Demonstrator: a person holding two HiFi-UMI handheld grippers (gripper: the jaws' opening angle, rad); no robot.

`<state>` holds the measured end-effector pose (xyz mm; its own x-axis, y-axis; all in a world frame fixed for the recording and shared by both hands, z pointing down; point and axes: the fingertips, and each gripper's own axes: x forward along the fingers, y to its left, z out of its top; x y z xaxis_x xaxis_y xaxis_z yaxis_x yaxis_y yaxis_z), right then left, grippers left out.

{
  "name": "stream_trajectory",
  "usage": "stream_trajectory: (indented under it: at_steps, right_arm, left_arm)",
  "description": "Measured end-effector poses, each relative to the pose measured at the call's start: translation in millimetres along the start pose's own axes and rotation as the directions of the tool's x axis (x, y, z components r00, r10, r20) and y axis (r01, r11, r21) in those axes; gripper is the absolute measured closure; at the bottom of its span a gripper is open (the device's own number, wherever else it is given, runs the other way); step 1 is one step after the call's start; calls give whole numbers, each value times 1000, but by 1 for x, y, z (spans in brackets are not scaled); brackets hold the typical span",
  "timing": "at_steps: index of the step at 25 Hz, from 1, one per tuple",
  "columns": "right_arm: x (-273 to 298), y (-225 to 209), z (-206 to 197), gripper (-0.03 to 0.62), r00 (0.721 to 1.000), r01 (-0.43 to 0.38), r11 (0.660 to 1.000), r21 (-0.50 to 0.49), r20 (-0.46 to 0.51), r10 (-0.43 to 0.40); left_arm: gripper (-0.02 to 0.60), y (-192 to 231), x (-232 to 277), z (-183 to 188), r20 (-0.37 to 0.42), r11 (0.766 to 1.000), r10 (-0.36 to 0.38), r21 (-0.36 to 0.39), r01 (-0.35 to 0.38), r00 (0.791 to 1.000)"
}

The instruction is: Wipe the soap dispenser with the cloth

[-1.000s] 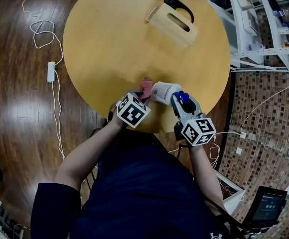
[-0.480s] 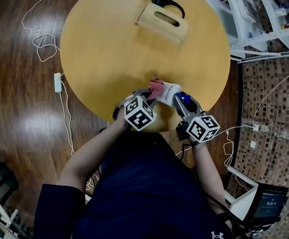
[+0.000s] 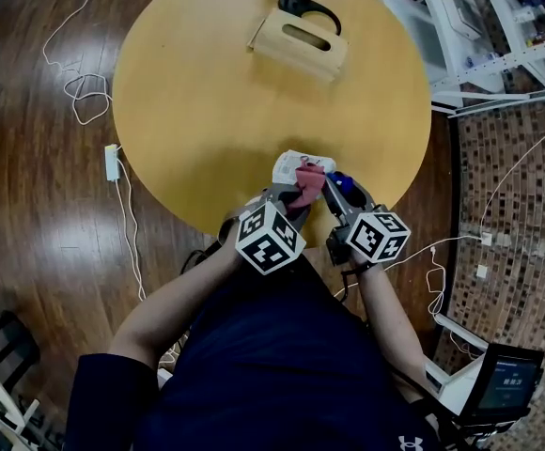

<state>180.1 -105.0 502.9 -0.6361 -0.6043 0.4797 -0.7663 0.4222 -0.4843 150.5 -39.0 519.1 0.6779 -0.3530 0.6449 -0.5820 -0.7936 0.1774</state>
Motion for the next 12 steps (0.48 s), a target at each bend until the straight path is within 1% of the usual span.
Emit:
stream_trajectory:
  at_steps: [1, 2, 3, 4, 5, 8, 9, 10, 11, 12]
  right_arm:
    - [1, -2, 0, 447, 1000, 9, 1000, 15, -7, -9]
    - [1, -4, 0, 447, 1000, 19, 999, 29, -15, -18]
    - [2, -7, 1, 447, 999, 27, 999, 39, -23, -26]
    - [3, -8, 2, 448, 999, 33, 998, 43, -31, -32]
    - [4, -9, 3, 448, 999, 38, 998, 43, -38, -37]
    - [6, -7, 5, 448, 997, 52, 998, 33, -58, -50]
    - [7, -6, 5, 447, 996, 57, 998, 33, -64, -55]
    - [8, -5, 5, 448, 996, 61, 997, 38, -70, -59]
    - [9, -5, 6, 448, 995, 66, 997, 48, -76, -62]
    - [9, -4, 6, 447, 995, 71, 996, 62, -80, -66]
  left_arm:
    - [492, -2, 2, 4, 14, 1000, 7, 18, -7, 1000]
    - [492, 0, 6, 2, 16, 1000, 17, 20, -17, 1000]
    - [492, 7, 11, -5, 5, 1000, 28, 5, -28, 1000]
    - [492, 17, 16, -18, -22, 999, 40, -20, -41, 999]
    - [492, 29, 21, -35, -64, 997, 55, -44, -57, 996]
    - [492, 59, 36, -97, -217, 988, 76, -114, -102, 973]
    - [492, 65, 37, -110, -241, 984, 71, -142, -108, 968]
    - [492, 68, 36, -115, -241, 980, 67, -166, -110, 968]
    - [492, 68, 32, -112, -224, 978, 67, -180, -109, 972]
    - [492, 65, 27, -100, -191, 978, 69, -181, -104, 979]
